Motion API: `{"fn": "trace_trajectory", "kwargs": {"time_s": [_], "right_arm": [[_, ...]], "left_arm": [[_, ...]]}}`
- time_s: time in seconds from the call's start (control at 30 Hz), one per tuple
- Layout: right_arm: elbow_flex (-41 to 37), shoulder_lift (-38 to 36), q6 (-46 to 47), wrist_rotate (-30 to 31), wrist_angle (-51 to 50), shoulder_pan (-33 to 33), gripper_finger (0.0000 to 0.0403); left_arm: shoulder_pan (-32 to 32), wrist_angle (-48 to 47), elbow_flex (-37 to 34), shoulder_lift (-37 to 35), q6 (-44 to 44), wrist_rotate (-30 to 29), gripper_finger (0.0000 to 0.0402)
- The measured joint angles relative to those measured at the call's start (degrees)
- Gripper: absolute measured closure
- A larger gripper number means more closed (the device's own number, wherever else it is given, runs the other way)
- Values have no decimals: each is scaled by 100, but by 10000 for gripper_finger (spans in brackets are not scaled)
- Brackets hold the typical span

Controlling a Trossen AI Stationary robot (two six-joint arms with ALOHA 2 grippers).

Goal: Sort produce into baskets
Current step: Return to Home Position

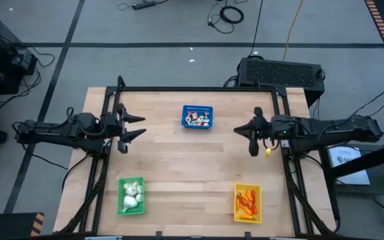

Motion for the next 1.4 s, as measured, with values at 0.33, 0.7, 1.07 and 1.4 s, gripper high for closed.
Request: {"fn": "trace_trajectory", "kwargs": {"time_s": [0.33,0.7,1.07,1.4], "right_arm": [[-1770,-1307,513,475,1906,5,402],[-2742,-2103,1149,483,1988,34,402],[-3605,-2376,893,-144,2771,30,402],[-3689,-2454,312,-453,2506,30,403]], "left_arm": [[7,508,-1299,-728,-205,-383,187],[7,1118,-2516,-1257,-1034,-385,187],[7,1431,-2833,-1282,-1235,-385,187],[7,1453,-2837,-1280,-1193,-385,187]]}}
